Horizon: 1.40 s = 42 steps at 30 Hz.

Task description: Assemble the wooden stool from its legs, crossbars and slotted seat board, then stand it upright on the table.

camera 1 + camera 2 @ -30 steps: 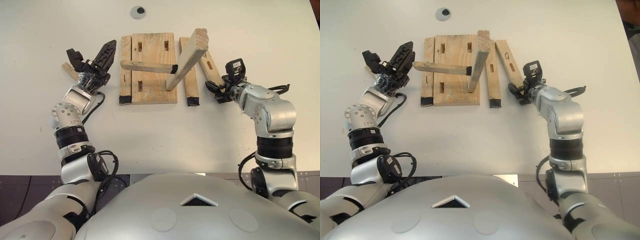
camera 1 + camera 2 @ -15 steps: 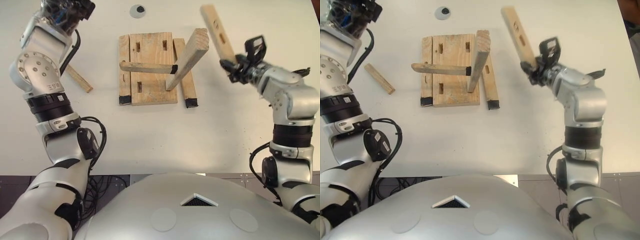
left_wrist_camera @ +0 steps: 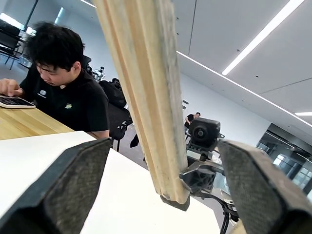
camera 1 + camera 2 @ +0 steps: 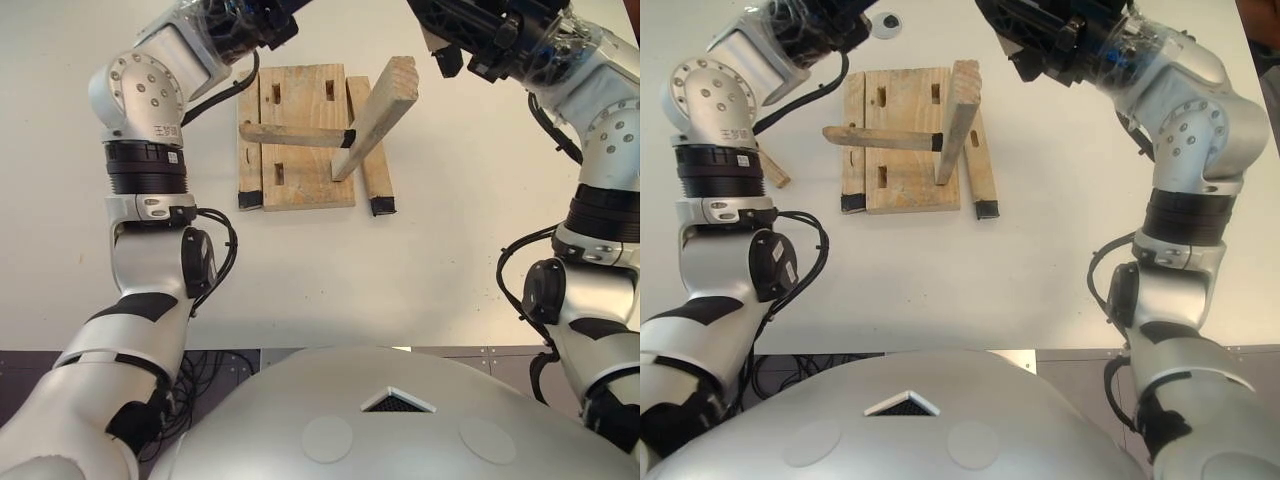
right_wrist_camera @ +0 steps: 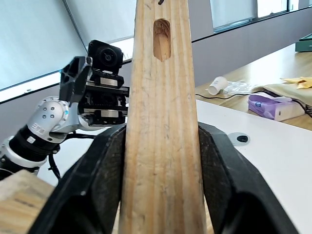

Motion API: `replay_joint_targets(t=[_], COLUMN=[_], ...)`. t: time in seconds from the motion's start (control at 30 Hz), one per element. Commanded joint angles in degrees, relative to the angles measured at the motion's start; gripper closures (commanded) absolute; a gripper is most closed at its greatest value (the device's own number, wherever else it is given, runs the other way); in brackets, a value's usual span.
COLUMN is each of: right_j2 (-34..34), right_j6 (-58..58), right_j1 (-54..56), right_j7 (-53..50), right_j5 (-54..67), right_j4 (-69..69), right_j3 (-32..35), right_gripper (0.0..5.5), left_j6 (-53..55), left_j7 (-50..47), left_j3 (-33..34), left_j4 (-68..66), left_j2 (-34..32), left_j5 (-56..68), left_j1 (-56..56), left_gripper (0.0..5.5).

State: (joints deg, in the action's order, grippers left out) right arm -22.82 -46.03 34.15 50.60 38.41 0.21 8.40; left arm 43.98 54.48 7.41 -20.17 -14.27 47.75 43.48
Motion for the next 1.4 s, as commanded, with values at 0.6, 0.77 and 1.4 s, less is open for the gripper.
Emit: replay_joint_targets(t=[0.6, 0.77, 1.4], right_j2=[-0.3, -0.7, -5.0], right_j6=[-5.7, -6.2, -1.9], right_j1=[1.0, 0.5, -2.4], right_j7=[3.7, 3.4, -0.9], right_j5=[6.2, 7.2, 7.2], right_j4=[1.0, 0.5, 4.2], right_j3=[-2.4, -2.3, 7.8], right_gripper=[3.48, 3.48, 2.01], left_j6=[2.6, 2.4, -13.2], left_j7=[1.0, 1.5, 11.6], left_j3=[3.9, 4.7, 5.1], left_j4=[0.3, 0.2, -2.3], left_j2=[3.0, 3.2, -10.5], left_j5=[3.6, 3.7, -8.9], left_j1=[3.5, 3.3, -11.4], left_gripper=[3.11, 3.42, 3.43])
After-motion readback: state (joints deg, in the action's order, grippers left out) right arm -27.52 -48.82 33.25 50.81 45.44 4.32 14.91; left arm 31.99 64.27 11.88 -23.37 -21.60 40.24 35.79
